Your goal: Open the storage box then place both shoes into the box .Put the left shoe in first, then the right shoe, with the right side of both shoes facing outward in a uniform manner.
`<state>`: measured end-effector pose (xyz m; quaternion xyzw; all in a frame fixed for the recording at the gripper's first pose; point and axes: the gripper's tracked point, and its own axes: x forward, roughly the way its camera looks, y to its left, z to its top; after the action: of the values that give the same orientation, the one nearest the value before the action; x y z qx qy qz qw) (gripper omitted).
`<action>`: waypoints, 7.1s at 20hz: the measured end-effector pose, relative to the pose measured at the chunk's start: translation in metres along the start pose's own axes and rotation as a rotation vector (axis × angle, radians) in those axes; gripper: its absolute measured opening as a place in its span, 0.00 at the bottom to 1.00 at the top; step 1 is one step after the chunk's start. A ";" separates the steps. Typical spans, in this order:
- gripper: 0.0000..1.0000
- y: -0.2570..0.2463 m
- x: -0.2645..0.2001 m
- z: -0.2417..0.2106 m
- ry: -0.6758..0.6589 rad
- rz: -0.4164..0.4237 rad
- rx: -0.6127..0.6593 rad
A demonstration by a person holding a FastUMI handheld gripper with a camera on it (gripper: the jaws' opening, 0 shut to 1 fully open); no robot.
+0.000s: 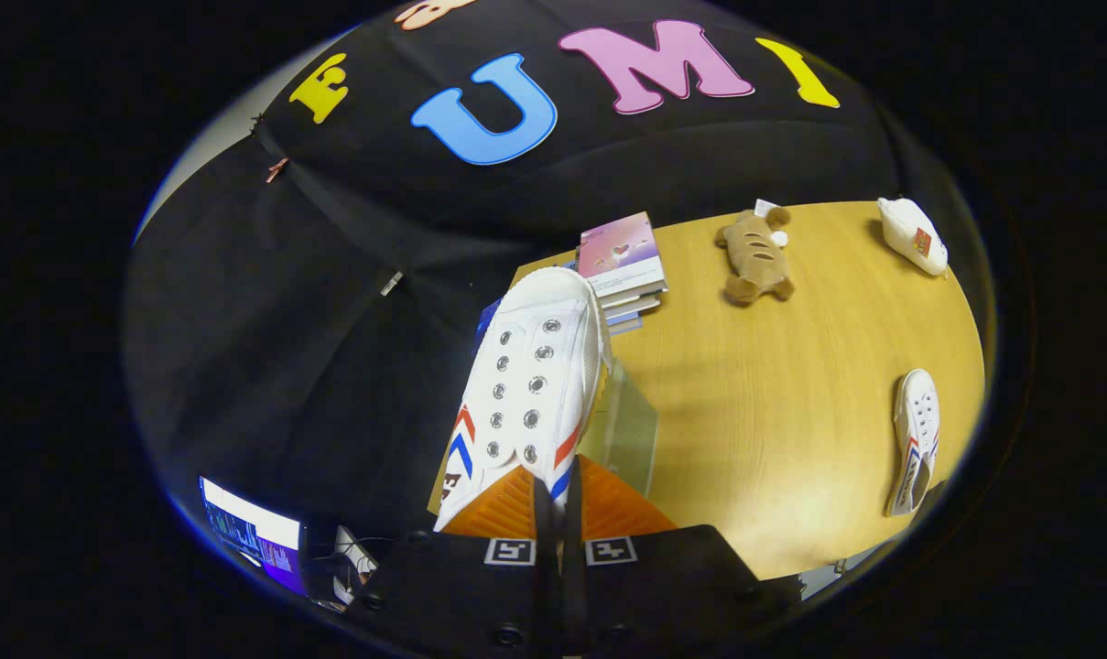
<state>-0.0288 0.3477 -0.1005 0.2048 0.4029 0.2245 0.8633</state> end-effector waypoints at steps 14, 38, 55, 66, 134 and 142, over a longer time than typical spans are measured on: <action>0.05 0.034 0.116 -0.084 0.172 -0.102 -0.015; 0.99 -0.051 -0.019 -0.003 -0.090 -0.038 -0.342; 0.99 -0.424 -0.142 -0.030 -0.055 -0.512 -0.159; 0.97 -0.498 -0.097 -0.086 0.101 -0.443 -0.076; 0.99 -0.035 -0.048 0.079 -0.359 -0.116 -0.262; 0.99 -0.149 -0.149 0.141 -0.592 -0.278 -0.438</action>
<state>0.0301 0.1194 -0.0071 0.0150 0.1027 0.1174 0.9876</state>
